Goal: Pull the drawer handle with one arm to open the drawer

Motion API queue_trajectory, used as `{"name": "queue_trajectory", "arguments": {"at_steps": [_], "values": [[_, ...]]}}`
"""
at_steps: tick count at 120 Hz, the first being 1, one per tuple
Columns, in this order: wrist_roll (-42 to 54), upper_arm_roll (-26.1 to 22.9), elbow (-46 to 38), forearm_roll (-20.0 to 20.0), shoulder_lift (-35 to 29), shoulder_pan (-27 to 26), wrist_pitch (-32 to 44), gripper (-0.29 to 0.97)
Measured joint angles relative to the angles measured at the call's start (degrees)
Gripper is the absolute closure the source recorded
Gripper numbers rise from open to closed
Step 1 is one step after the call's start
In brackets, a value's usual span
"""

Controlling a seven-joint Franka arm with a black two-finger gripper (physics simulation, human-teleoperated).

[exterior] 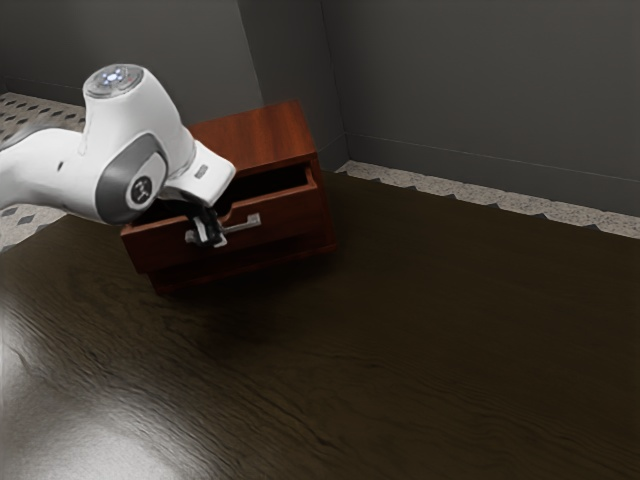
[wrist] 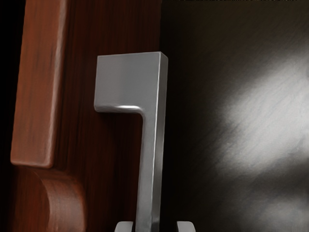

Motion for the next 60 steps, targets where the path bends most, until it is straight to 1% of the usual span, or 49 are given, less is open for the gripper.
{"name": "queue_trajectory", "arguments": {"at_steps": [60], "values": [[-0.1, -0.4, -6.5, 0.0, -5.6, -1.5, 1.0, 0.67]]}}
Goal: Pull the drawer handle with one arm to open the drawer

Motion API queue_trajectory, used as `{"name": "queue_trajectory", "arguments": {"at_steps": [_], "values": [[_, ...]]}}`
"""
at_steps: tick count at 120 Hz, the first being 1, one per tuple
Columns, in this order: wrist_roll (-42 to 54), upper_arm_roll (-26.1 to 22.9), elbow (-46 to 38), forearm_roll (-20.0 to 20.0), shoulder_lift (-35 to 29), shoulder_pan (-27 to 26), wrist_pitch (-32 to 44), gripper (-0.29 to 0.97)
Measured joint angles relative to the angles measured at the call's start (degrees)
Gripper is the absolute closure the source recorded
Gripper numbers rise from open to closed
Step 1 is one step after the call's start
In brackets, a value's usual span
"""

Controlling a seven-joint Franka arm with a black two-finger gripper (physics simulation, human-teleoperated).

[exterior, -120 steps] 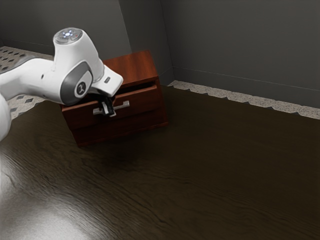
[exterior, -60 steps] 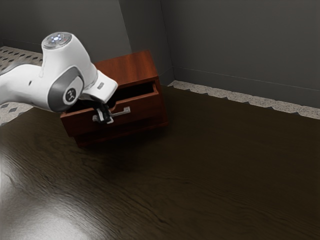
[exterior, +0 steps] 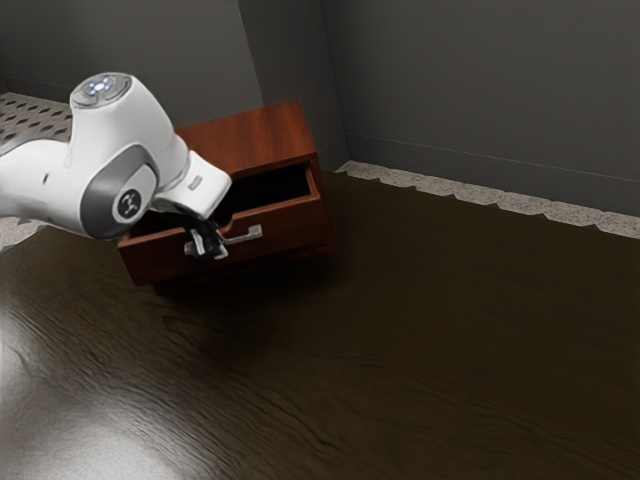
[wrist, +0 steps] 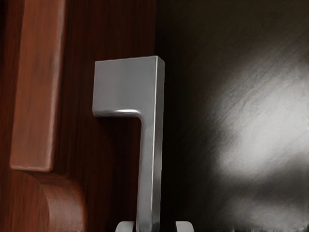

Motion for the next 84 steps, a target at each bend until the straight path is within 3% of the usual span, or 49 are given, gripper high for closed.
{"name": "queue_trajectory", "arguments": {"at_steps": [84], "values": [[-0.7, -6.0, -9.0, 0.3, -10.2, 0.8, 0.6, 0.67]]}}
